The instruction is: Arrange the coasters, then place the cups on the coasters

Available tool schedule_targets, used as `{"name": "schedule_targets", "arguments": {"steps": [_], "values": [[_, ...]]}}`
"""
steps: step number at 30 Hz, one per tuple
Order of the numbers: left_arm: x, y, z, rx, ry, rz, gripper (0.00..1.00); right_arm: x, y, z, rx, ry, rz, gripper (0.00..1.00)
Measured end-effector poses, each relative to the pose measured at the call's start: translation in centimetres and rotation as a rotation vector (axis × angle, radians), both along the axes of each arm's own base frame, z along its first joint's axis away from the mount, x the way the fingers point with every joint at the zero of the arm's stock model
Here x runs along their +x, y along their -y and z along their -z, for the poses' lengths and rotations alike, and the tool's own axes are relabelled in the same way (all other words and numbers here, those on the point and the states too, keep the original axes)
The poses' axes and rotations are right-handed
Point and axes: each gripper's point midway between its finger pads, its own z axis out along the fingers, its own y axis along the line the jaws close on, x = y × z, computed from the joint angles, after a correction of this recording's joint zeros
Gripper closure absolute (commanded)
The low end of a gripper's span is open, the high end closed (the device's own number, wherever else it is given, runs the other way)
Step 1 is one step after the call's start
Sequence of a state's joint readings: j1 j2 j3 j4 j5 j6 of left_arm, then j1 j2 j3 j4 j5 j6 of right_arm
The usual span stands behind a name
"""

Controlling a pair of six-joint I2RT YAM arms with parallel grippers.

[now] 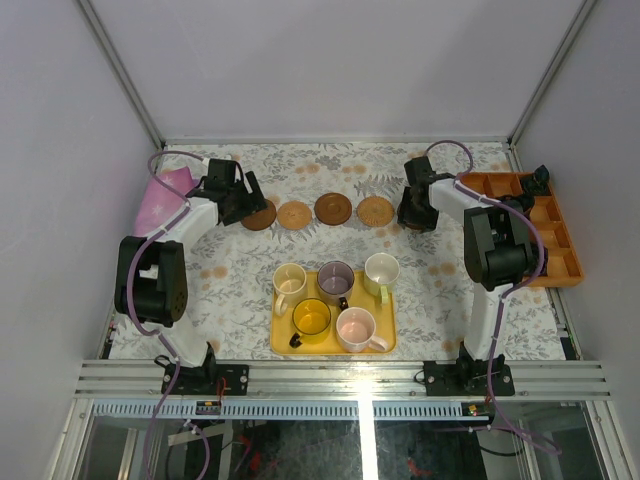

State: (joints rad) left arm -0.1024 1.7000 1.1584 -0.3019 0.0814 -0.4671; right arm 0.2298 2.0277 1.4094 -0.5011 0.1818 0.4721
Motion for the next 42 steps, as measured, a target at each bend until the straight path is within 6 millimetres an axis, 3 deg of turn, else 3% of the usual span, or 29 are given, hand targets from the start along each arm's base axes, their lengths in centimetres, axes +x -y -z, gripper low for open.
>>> {"name": "schedule_targets", "arguments": {"steps": [13, 19, 23, 28, 31, 34, 37, 42], "values": [[0.0, -0.2, 0.0, 0.000, 0.000, -0.006, 0.22, 0.3, 0.0, -0.1, -0.002, 0.005, -0.003, 0.41], [0.1, -0.3, 0.1, 0.002, -0.003, -0.008, 0.27, -0.4, 0.3, -0.6, -0.012, -0.009, -0.001, 0.43], [-0.3, -0.5, 0.7, 0.005, -0.017, -0.012, 0.33, -1.1, 0.5, -2.4, -0.007, 0.010, -0.001, 0.48], [-1.1, -0.5, 1.8, 0.001, -0.047, -0.007, 0.42, -0.9, 0.3, -6.4, 0.024, 0.097, -0.004, 0.51], [-1.1, -0.1, 1.9, -0.013, -0.050, 0.004, 0.51, -0.7, 0.1, -8.7, 0.044, 0.154, -0.007, 0.54], [-1.1, 0.3, 2.0, -0.037, -0.054, 0.017, 0.67, -0.6, 0.0, -10.0, 0.052, 0.188, -0.007, 0.60], [-1.3, 0.8, 2.4, -0.061, -0.065, 0.034, 0.84, -0.4, 0.0, -10.2, 0.054, 0.200, -0.008, 0.67], [-2.0, 2.1, 3.7, -0.091, -0.102, 0.073, 0.99, -0.1, -0.1, -10.4, 0.057, 0.214, -0.008, 0.78]]}}
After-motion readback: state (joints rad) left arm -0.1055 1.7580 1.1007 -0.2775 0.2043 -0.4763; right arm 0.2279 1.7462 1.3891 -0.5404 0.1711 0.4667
